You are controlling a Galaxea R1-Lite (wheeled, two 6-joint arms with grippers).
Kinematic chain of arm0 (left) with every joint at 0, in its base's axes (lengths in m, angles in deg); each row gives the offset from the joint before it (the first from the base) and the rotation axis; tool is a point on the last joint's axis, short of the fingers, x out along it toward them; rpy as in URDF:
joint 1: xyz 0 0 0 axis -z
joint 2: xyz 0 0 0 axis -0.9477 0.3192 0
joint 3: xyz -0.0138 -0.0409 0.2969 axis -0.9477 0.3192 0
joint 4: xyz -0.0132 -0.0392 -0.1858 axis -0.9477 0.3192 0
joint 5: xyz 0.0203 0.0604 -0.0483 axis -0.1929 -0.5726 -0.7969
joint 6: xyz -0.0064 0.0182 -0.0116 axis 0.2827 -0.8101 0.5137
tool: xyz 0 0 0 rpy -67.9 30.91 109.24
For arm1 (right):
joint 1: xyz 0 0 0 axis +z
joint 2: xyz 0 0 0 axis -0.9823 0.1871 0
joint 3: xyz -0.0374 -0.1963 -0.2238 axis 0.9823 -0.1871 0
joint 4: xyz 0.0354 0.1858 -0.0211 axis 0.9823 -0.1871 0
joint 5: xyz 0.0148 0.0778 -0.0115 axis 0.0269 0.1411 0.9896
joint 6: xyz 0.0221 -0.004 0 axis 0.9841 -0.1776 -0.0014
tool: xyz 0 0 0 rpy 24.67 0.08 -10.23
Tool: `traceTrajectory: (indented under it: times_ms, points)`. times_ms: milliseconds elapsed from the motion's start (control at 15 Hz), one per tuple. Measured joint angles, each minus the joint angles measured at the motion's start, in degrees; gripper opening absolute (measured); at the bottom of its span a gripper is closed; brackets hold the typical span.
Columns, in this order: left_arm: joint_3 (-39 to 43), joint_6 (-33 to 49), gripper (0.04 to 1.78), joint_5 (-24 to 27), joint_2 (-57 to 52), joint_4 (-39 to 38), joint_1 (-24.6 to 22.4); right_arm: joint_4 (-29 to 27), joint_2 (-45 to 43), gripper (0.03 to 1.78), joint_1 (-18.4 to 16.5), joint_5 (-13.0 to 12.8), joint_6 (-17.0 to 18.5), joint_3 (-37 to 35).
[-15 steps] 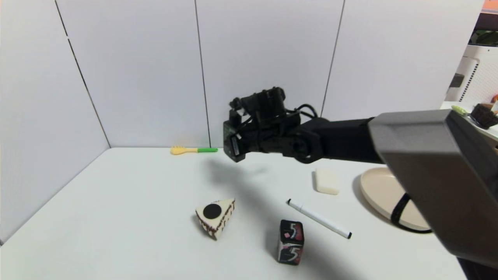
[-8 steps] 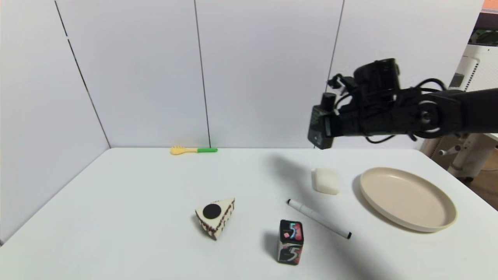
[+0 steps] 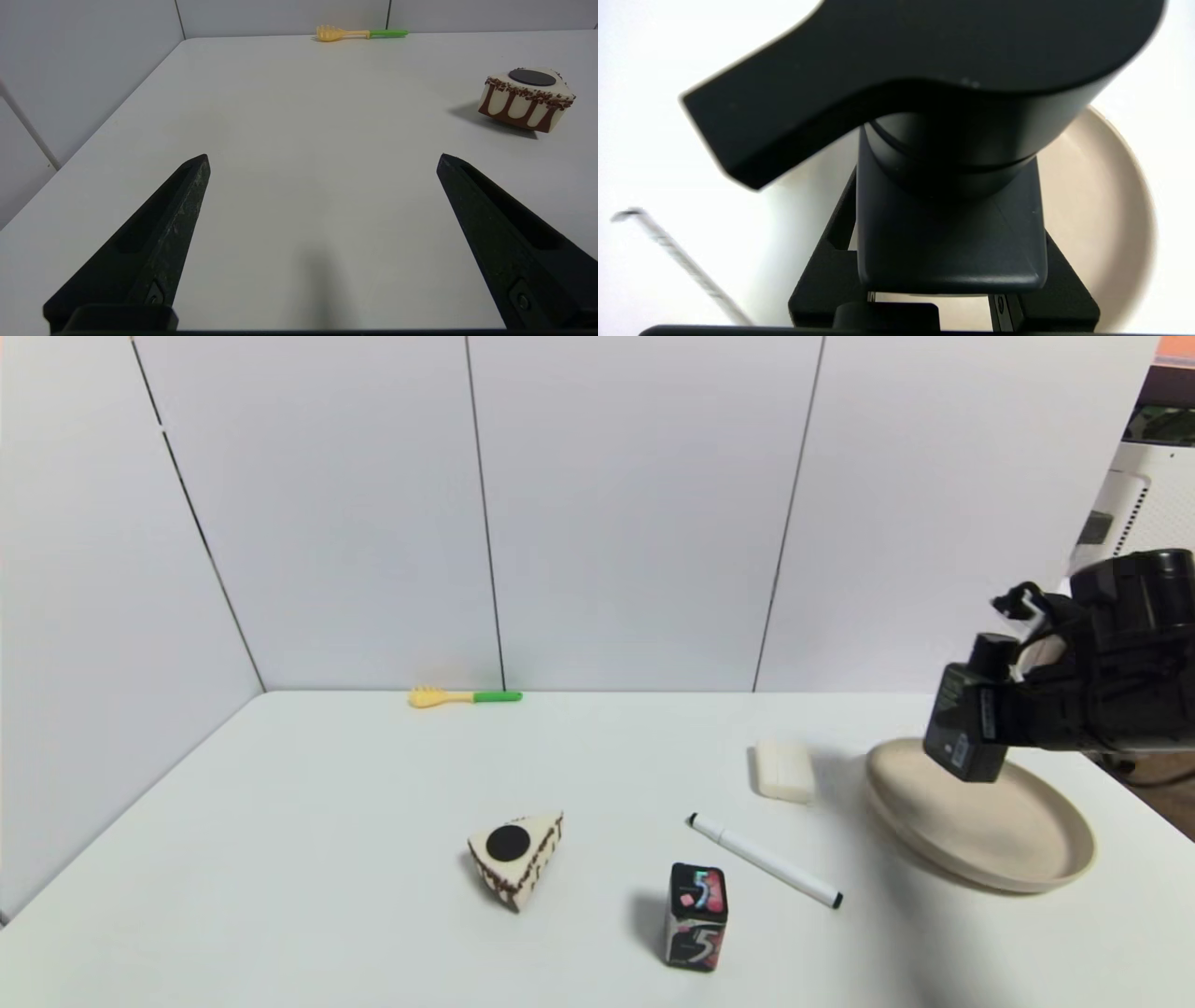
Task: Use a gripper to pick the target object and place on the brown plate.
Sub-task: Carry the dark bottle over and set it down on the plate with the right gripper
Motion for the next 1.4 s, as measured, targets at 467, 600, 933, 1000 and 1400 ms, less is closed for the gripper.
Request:
traceTrajectory:
  times_ms: [467, 600, 933, 1000, 1400]
  points:
    - [0.0, -0.02, 1.75, 0.0, 0.0, 0.0, 0.0, 7.49, 3.06, 0.62, -3.86, -0.02, -0.02, -5.99]
    - [0.0, -0.02, 1.75, 0.0, 0.0, 0.0, 0.0, 12.36, 5.79, 0.62, -3.97, -0.05, -0.02, -7.08]
    - [0.0, -0.02, 1.75, 0.0, 0.0, 0.0, 0.0, 16.71, 10.29, 1.06, -4.44, -0.16, -0.02, -7.69]
    - [0.0, 0.0, 1.75, 0.0, 0.0, 0.0, 0.0, 16.64, 10.47, 1.14, -4.46, -0.16, 0.0, -7.72]
    - [0.0, 0.0, 1.75, 0.02, 0.0, 0.0, 0.0, 14.41, 1.6, 1.45, -3.83, 0.3, -1.29, -11.69]
